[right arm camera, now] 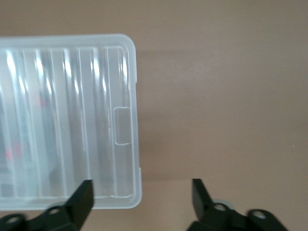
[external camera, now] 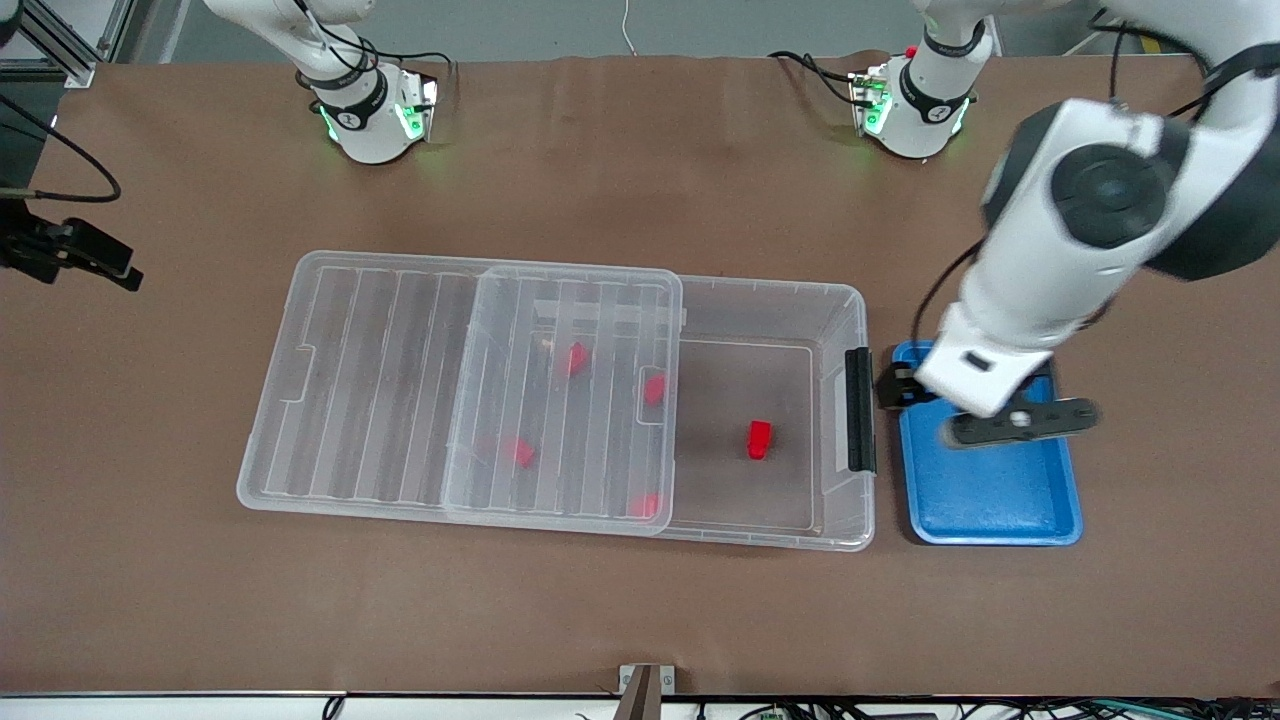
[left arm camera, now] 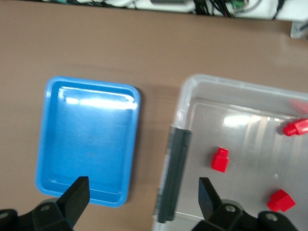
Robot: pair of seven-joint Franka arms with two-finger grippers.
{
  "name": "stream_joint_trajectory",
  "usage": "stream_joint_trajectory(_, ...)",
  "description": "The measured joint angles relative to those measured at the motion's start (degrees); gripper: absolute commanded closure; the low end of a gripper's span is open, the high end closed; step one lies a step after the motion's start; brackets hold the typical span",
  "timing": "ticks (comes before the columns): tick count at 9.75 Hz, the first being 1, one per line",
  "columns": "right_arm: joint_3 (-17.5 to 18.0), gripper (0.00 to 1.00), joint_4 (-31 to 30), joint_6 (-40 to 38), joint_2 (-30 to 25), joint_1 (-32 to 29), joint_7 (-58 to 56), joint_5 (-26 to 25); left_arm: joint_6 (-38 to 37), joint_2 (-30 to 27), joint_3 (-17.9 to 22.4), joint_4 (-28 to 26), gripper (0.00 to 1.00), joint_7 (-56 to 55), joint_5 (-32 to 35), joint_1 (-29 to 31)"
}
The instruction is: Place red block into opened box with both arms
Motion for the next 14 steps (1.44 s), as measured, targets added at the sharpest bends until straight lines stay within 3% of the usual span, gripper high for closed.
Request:
stream_joint_trajectory(1, -0.28, 1.00, -1.55, 3.51, 2.50, -1.43, -5.35, 0.09, -1.70, -2.17, 0.00, 0.38, 0.00, 0.50, -1.50, 2.17)
stream_joint_trajectory(5, -0.66, 1.00, -9.39, 18.91, 13.31, -3.94, -19.58, 1.33, -7.71, -7.81, 0.14, 1.32, 0.00, 13.26, -4.74, 9.22)
stream_joint_trajectory(7, -0.69, 1.00, -11.16, 19.80, 16.46, -4.98, -24.17, 6.14, -8.32, -8.89, 0.20, 1.58, 0.00, 19.99, -6.89, 13.07)
stream_joint_trajectory(10, -0.26, 1.00, -13.34, 19.33, 16.78, -4.52, -24.90, 11.49, -12.00, -12.38, 2.19, 1.62, 0.00, 24.21, -13.02, 16.42)
stream_joint_trajectory(12, 0.14, 1.00, -14.47, 19.32, 16.81, -2.99, -25.08, 14.49, -13.67, -14.72, 7.13, 0.20, 0.00, 27.36, -13.53, 12.32)
stream_joint_trajectory(14, 0.18, 1.00, -14.63, 19.35, 16.81, -0.87, -25.07, 17.03, -14.30, -15.33, 15.93, -0.49, 0.00, 28.33, -13.55, 2.60)
